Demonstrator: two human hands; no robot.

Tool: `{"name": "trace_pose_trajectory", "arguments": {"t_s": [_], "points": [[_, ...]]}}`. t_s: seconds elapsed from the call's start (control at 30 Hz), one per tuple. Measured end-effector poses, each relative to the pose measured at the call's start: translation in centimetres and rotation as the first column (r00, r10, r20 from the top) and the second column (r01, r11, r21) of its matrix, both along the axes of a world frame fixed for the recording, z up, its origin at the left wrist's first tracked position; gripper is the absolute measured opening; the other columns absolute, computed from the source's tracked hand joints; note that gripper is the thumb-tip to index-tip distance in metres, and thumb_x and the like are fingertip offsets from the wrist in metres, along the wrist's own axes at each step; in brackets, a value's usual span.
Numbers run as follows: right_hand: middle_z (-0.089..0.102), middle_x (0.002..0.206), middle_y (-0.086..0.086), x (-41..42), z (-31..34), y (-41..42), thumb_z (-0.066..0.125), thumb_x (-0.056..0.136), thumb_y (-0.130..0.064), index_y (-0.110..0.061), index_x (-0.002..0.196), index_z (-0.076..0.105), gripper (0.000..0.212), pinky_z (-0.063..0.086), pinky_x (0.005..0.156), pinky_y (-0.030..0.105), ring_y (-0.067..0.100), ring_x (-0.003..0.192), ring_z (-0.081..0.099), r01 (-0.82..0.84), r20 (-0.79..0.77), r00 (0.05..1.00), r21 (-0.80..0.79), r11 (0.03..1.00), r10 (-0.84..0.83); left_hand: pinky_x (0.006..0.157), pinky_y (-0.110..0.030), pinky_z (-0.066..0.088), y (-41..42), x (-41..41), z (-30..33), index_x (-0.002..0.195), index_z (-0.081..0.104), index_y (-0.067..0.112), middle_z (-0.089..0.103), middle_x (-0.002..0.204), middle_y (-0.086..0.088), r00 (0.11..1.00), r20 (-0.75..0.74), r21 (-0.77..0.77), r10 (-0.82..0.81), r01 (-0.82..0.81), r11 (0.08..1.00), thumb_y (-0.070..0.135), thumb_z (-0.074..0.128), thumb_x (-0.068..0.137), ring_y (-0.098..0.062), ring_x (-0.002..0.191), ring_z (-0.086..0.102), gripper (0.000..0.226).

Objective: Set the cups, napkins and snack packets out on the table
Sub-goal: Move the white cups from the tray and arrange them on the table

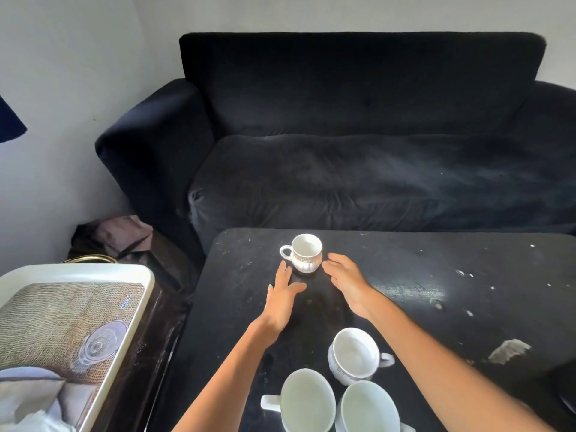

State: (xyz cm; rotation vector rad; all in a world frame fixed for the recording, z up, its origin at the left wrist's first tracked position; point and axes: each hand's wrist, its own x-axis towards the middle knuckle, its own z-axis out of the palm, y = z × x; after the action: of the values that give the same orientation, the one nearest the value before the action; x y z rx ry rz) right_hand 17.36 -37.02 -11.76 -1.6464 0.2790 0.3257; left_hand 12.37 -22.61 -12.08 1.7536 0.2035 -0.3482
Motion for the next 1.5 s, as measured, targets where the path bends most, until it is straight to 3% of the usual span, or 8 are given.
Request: {"name": "trace_pose_trajectory", "arguments": {"t_s": [0.27, 0.43, 0.6, 0.8, 0.93, 1.1, 1.37, 1.5], "points": [[0.055, 0.130, 0.009, -6.2, 1.4, -5.0, 0.052, 0.095, -0.009, -0.010, 0.125, 0.054, 0.031, 0.036, 0.110, 0.033, 0.021, 0.124, 0.050, -0.058, -0.083, 0.995, 0.043, 0.997, 0.061, 0.120, -0.049, 0.000, 1.4, -5.2, 1.6, 0.151, 0.011, 0.038, 0.014, 0.160, 0.012, 0.988, -0.066, 0.021, -0.143, 0.144, 0.989, 0.037, 0.037, 0.100, -0.020, 0.149, -0.004, 0.057], [0.061, 0.116, 0.004, -12.5, 1.8, -7.2, 0.052, 0.095, -0.015, -0.013, 0.112, 0.062, 0.020, 0.044, 0.091, 0.031, 0.019, 0.109, 0.056, 0.032, -0.057, 0.998, -0.040, 0.999, -0.034, 0.113, -0.031, 0.015, 2.1, -8.2, 3.7, 0.149, 0.025, 0.032, 0.027, 0.156, 0.008, 0.943, -0.133, 0.056, -0.304, 0.313, 0.948, 0.044, 0.030, 0.101, -0.013, 0.143, 0.025, 0.050], [0.060, 0.114, 0.012, -17.8, 1.9, -7.9, 0.049, 0.095, -0.004, -0.008, 0.120, 0.057, 0.027, 0.039, 0.099, 0.035, 0.025, 0.104, 0.056, 0.154, -0.024, 0.988, -0.040, 0.987, -0.155, 0.105, -0.026, 0.027, 1.2, -9.8, 5.7, 0.148, 0.033, 0.023, 0.041, 0.150, 0.000, 0.910, -0.162, 0.137, -0.381, 0.403, 0.905, 0.046, 0.028, 0.101, -0.016, 0.136, 0.038, 0.052], [0.062, 0.112, 0.011, -20.0, 2.4, -6.8, 0.049, 0.094, 0.001, -0.002, 0.124, 0.056, 0.031, 0.041, 0.098, 0.036, 0.021, 0.103, 0.056, 0.170, -0.022, 0.985, -0.013, 0.985, -0.170, 0.111, -0.029, 0.029, -0.1, -9.8, 7.2, 0.142, 0.044, 0.025, 0.050, 0.144, -0.001, 0.851, -0.230, 0.213, -0.471, 0.517, 0.829, 0.057, 0.031, 0.097, -0.014, 0.134, 0.042, 0.057], [0.063, 0.111, 0.014, -19.7, 2.3, -6.3, 0.047, 0.093, 0.006, 0.001, 0.124, 0.055, 0.033, 0.046, 0.086, 0.030, 0.028, 0.107, 0.058, 0.161, 0.001, 0.987, -0.001, 0.987, -0.161, 0.117, -0.047, 0.022, -0.7, -9.5, 7.3, 0.139, 0.049, 0.032, 0.053, 0.141, 0.006, 0.842, -0.245, 0.324, -0.481, 0.539, 0.778, 0.071, 0.029, 0.085, -0.019, 0.136, 0.041, 0.069], [0.063, 0.111, 0.016, -19.2, 1.9, -5.8, 0.048, 0.089, 0.013, -0.007, 0.122, 0.051, 0.039, 0.048, 0.074, 0.029, 0.026, 0.103, 0.058, 0.166, -0.004, 0.986, 0.011, 0.986, -0.166, 0.118, -0.050, 0.012, -1.4, -9.4, 7.0, 0.137, 0.049, 0.035, 0.052, 0.141, 0.006, 0.835, -0.204, 0.375, -0.511, 0.549, 0.747, 0.061, 0.026, 0.094, -0.018, 0.136, 0.041, 0.055], [0.063, 0.109, 0.013, -16.7, 0.6, -5.6, 0.068, 0.076, 0.010, -0.013, 0.116, 0.048, 0.051, 0.048, 0.085, 0.035, 0.027, 0.100, 0.061, 0.197, 0.018, 0.980, -0.010, 0.980, -0.197, 0.119, -0.048, 0.014, -2.6, -7.9, 6.6, 0.142, 0.041, 0.037, 0.039, 0.151, 0.007, 0.858, -0.147, 0.268, -0.492, 0.514, 0.815, 0.058, 0.032, 0.090, -0.019, 0.142, 0.031, 0.057], [0.061, 0.102, 0.004, -14.8, 0.0, -5.0, 0.078, 0.069, 0.003, -0.019, 0.110, 0.046, 0.057, 0.047, 0.070, 0.027, 0.019, 0.089, 0.062, 0.272, 0.082, 0.960, -0.075, 0.959, -0.266, 0.113, -0.026, 0.019, -3.0, -7.0, 6.6, 0.143, 0.042, 0.023, 0.040, 0.148, 0.008, 0.857, -0.109, 0.139, -0.504, 0.516, 0.845, 0.033, 0.033, 0.103, -0.007, 0.134, 0.033, 0.042]]}}
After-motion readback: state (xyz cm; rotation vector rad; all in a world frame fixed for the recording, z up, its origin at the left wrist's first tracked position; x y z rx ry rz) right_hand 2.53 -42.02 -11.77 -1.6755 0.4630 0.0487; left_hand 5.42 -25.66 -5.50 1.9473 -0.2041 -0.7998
